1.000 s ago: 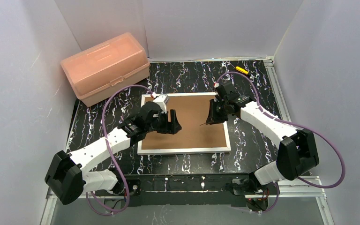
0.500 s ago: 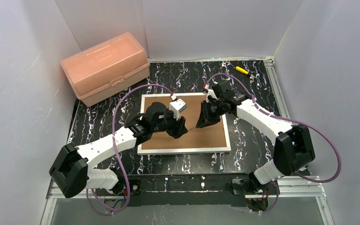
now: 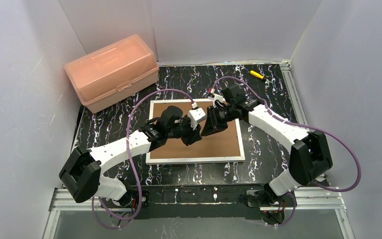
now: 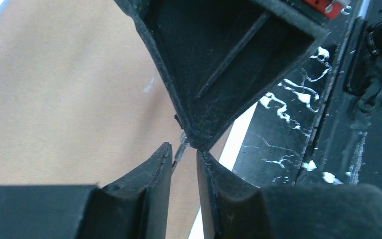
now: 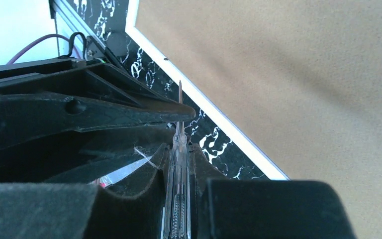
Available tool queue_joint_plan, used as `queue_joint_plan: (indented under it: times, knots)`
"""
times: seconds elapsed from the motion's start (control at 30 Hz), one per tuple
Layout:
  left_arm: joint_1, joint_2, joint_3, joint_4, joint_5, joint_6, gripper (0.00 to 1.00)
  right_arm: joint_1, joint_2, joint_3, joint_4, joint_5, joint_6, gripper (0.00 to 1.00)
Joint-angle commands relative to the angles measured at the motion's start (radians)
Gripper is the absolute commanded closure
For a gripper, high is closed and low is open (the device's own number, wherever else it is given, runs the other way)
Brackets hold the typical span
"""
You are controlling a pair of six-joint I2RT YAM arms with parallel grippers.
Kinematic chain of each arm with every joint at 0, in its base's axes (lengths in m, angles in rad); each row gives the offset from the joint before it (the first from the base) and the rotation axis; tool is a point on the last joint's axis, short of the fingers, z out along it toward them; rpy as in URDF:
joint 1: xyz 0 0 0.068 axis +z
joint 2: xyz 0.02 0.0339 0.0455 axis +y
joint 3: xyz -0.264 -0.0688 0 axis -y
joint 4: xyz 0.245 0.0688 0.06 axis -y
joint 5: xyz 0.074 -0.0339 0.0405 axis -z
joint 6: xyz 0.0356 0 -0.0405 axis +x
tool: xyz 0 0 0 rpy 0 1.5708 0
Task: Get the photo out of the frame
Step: Adjust the screwdriver.
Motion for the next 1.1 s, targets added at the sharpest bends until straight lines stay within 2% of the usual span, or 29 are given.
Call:
queue_joint_plan:
  times: [0.0, 0.07, 0.17, 0.2, 0.33, 0.43, 0.57, 0.67, 0.8, 0.9, 0.97, 1.07]
  knots:
    - [-0.004, -0.014, 0.024, -0.009, -0.011, 0.056, 0.86, 0.007, -0.014, 0.041, 0.050, -0.072, -0.002, 0.92]
    - [-0.003, -0.013, 0.024, -0.019, -0.001, 0.065, 1.00, 0.006, -0.015, 0.038, 0.057, -0.074, -0.004, 0.83]
    - [-0.004, -0.021, 0.007, -0.010, 0.009, 0.036, 1.00, 0.006, -0.037, 0.030, 0.070, -0.027, -0.008, 0.62]
    - [-0.003, -0.028, -0.003, 0.003, 0.011, 0.018, 1.00, 0.007, -0.051, 0.025, 0.081, -0.002, -0.008, 0.58]
    - [-0.004, -0.055, -0.039, 0.035, -0.010, -0.054, 1.00, 0.007, -0.108, 0.008, 0.129, 0.089, 0.002, 0.54]
    - [-0.001, -0.086, -0.074, 0.075, -0.052, -0.158, 1.00, 0.007, -0.161, -0.019, 0.207, 0.092, 0.010, 0.46]
    - [0.005, -0.130, -0.129, 0.180, -0.090, -0.335, 1.00, 0.006, -0.267, -0.147, 0.449, 0.120, 0.079, 0.26]
    - [0.006, -0.158, -0.152, 0.246, -0.104, -0.450, 1.00, 0.006, -0.316, -0.236, 0.641, 0.145, 0.144, 0.22]
    - [0.018, -0.202, -0.143, 0.248, -0.123, -0.467, 1.00, 0.008, -0.332, -0.280, 0.749, 0.166, 0.188, 0.19]
    - [0.045, -0.235, -0.146, 0.249, -0.166, -0.529, 1.00, 0.009, -0.362, -0.324, 0.823, 0.195, 0.164, 0.16]
    - [0.066, -0.256, -0.157, 0.249, -0.221, -0.603, 1.00, 0.009, -0.400, -0.358, 0.850, 0.228, 0.133, 0.06]
    - [0.114, -0.291, -0.172, 0.252, -0.282, -0.739, 1.00, 0.010, -0.438, -0.393, 0.879, 0.225, 0.071, 0.06]
